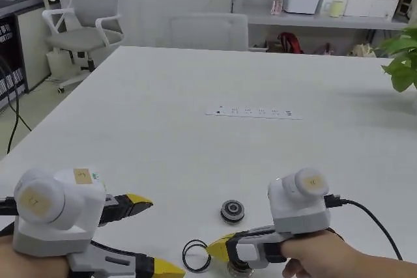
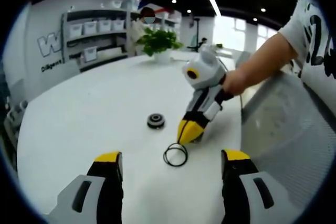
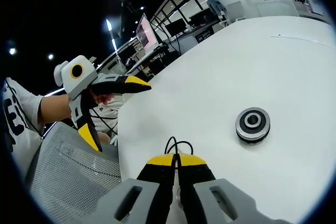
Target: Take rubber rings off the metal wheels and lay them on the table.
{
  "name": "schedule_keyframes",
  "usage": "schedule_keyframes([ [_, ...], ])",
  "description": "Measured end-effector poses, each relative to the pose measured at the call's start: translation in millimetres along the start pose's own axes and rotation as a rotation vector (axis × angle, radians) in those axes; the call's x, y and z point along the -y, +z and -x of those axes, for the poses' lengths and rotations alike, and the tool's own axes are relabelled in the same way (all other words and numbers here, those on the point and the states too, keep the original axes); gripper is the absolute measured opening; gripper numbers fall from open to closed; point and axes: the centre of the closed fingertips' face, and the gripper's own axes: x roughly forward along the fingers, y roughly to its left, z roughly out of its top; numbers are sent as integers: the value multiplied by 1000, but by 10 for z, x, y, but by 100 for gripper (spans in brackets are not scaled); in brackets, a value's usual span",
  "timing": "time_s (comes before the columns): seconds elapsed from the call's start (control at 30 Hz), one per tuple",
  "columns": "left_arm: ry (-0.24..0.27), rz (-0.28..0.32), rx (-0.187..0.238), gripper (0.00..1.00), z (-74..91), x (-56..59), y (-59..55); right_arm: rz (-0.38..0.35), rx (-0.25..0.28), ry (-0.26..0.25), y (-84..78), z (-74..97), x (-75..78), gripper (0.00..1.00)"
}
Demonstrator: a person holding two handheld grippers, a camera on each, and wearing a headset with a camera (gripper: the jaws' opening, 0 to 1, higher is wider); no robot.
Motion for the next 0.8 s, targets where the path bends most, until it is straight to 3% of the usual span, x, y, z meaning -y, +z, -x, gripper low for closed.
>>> schedule_keyframes([
  [0.4, -5, -6, -11, 78, -16, -4, -5, 33, 2, -20, 16, -20, 21, 1],
  [0.8, -8, -7, -21, 78, -35, -11, 5, 89, 1, -25, 23, 15, 37, 13],
])
